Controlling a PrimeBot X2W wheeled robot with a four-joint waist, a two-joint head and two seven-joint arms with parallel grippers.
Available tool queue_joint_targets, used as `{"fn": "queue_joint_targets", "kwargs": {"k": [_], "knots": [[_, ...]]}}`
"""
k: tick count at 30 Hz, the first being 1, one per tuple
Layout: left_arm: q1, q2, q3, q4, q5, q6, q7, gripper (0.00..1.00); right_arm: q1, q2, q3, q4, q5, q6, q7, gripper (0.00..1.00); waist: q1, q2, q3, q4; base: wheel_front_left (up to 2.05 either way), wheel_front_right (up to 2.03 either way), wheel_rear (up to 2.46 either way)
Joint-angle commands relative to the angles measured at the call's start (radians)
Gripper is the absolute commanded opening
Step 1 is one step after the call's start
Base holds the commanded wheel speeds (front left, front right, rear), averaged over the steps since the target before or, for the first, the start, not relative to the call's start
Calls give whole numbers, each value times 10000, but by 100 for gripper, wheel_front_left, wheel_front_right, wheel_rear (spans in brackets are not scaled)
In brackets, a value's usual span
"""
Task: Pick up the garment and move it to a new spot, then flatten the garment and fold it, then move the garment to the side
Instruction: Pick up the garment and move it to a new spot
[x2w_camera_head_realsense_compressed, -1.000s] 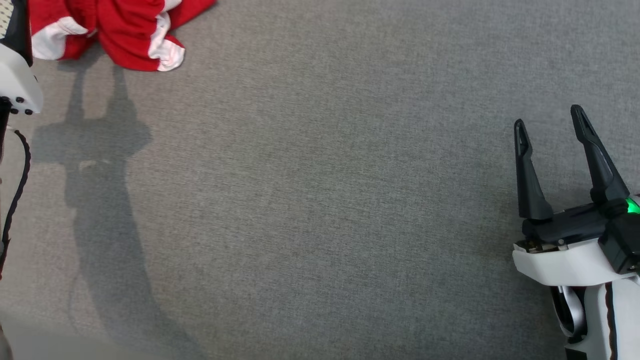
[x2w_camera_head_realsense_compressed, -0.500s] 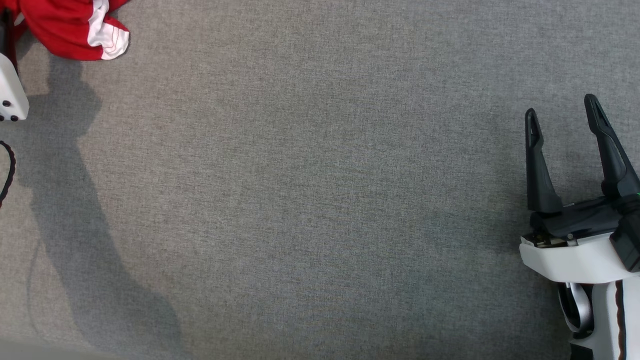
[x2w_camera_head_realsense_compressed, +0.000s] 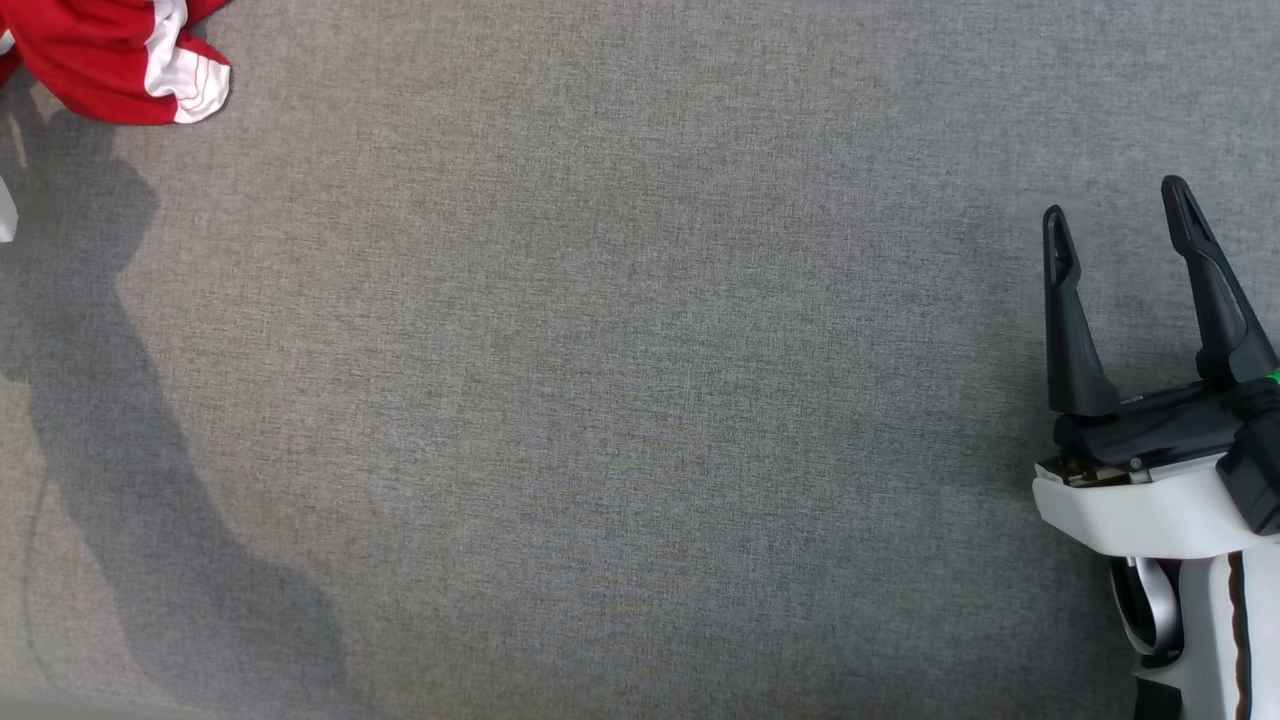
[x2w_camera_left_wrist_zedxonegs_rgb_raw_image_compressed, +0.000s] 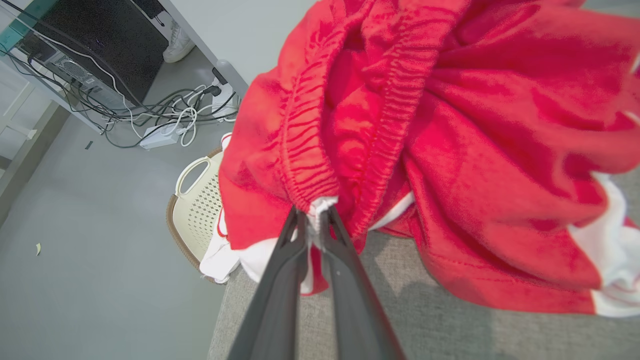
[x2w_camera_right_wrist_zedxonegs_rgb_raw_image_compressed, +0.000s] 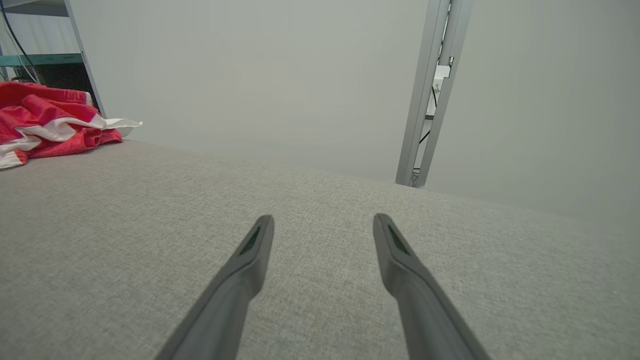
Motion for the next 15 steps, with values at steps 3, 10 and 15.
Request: {"fn": "queue_joint_targets", "kwargs": {"k": [3, 10, 15], "knots": [[-240, 123, -55, 53, -48, 51, -145, 0, -77, -58, -86, 26, 61, 1, -53, 100, 0, 0, -74, -9, 0, 0, 0], [-641, 349, -427, -108, 132, -151, -73, 0, -68, -58, -103, 249, 408, 1, -53, 100, 0, 0, -739, 28, 0, 0, 0], [-987, 575, -825, -435, 402, -249, 40, 0, 40, -58, -84, 482, 734, 1, -53, 100, 0, 0, -1437, -55, 0, 0, 0]]}}
